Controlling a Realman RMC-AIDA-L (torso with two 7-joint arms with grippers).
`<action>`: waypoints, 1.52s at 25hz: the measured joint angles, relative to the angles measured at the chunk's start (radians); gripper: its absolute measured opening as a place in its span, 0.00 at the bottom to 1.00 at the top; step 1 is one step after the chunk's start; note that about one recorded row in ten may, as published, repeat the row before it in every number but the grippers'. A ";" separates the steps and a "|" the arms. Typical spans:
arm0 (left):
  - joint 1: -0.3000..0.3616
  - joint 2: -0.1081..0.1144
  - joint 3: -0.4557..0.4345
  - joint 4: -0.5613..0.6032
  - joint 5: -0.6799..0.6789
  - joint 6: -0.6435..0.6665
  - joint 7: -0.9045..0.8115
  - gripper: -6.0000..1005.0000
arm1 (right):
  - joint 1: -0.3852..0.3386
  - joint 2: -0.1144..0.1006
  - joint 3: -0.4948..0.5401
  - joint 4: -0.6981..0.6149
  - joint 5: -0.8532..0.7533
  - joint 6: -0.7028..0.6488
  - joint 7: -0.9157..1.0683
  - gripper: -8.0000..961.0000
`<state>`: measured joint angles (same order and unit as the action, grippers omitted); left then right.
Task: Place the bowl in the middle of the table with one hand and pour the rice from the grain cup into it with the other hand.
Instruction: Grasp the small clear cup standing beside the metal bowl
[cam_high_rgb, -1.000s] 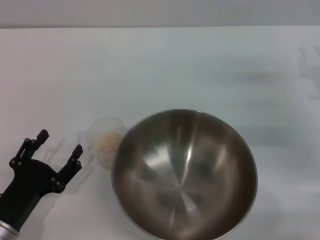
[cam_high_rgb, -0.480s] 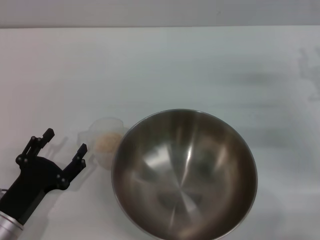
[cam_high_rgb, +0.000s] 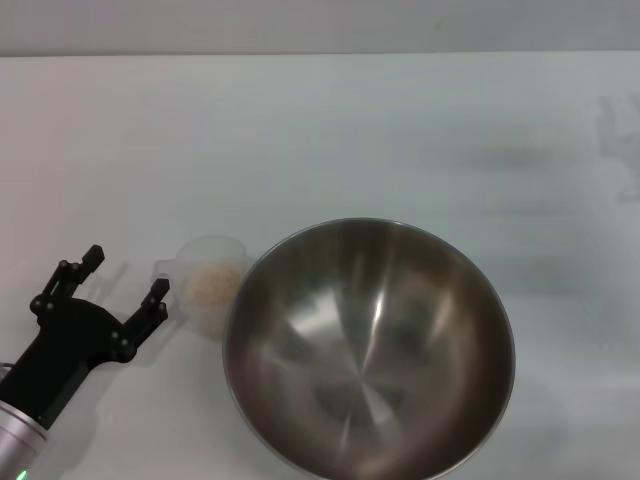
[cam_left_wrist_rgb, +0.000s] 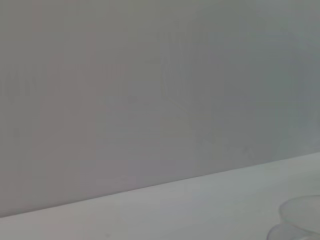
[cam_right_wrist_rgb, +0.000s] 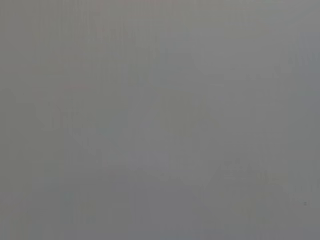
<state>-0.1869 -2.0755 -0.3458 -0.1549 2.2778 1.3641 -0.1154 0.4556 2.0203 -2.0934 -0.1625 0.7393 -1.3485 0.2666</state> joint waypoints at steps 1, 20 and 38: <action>-0.001 0.000 -0.005 0.000 0.000 -0.002 0.000 0.72 | 0.000 0.000 0.000 0.000 0.000 0.000 0.000 0.44; -0.035 0.000 -0.057 -0.026 0.000 -0.053 0.001 0.72 | 0.017 -0.001 0.000 0.004 0.006 0.007 0.000 0.44; -0.036 0.001 -0.059 -0.036 0.007 -0.039 0.016 0.58 | 0.017 -0.001 0.000 0.006 0.008 0.009 0.001 0.44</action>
<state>-0.2230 -2.0748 -0.4043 -0.1907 2.2853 1.3249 -0.0997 0.4724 2.0192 -2.0934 -0.1563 0.7471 -1.3391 0.2678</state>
